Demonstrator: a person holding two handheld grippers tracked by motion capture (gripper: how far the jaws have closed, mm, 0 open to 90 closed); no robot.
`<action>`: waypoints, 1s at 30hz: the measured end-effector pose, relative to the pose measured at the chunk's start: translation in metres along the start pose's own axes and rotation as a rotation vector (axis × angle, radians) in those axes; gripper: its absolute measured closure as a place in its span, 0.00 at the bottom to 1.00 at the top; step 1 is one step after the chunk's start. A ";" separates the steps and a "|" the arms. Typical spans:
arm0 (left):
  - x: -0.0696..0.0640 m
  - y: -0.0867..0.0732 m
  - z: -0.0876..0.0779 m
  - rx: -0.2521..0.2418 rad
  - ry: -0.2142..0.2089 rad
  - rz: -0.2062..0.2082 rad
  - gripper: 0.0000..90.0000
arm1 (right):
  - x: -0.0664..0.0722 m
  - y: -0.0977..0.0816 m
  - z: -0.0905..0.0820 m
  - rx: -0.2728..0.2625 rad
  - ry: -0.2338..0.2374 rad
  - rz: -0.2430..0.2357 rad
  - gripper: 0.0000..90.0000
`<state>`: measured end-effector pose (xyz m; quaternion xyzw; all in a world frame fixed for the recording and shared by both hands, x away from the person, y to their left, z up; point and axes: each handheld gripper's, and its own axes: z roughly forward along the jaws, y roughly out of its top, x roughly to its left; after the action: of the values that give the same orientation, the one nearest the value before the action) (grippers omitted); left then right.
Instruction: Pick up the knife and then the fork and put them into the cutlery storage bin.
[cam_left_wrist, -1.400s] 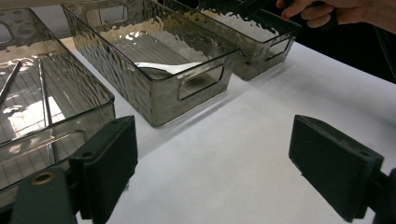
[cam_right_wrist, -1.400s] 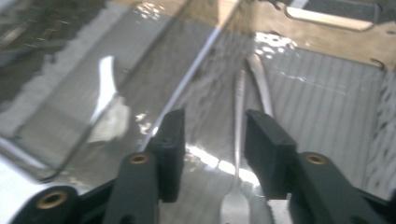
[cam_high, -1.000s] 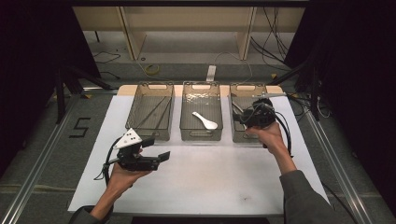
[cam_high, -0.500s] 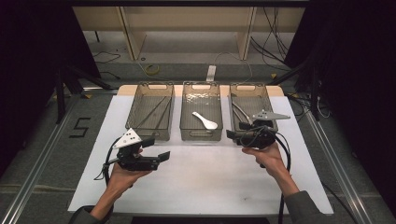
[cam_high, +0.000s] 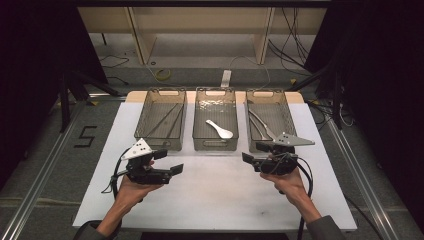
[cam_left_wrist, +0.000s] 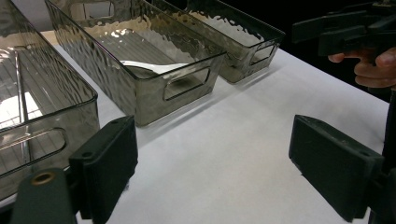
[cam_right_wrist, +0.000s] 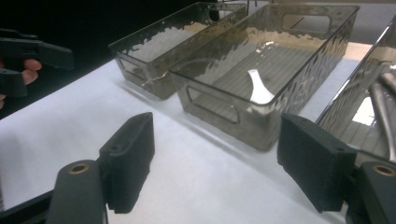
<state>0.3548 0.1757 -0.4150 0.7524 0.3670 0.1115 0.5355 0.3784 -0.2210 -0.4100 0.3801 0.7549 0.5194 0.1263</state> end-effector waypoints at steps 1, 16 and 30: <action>0.000 0.000 0.000 0.000 0.000 0.000 0.17 | 0.001 -0.002 -0.001 0.000 -0.001 -0.003 0.31; -0.002 -0.001 -0.001 0.002 -0.022 0.001 0.17 | 0.014 -0.027 -0.017 -0.021 0.015 -0.009 0.29; -0.005 -0.003 -0.002 0.006 -0.033 0.000 0.16 | 0.017 -0.044 -0.031 -0.031 -0.001 0.008 0.28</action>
<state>0.3487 0.1744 -0.4152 0.7559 0.3583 0.0977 0.5392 0.3290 -0.2385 -0.4321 0.3814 0.7453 0.5311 0.1307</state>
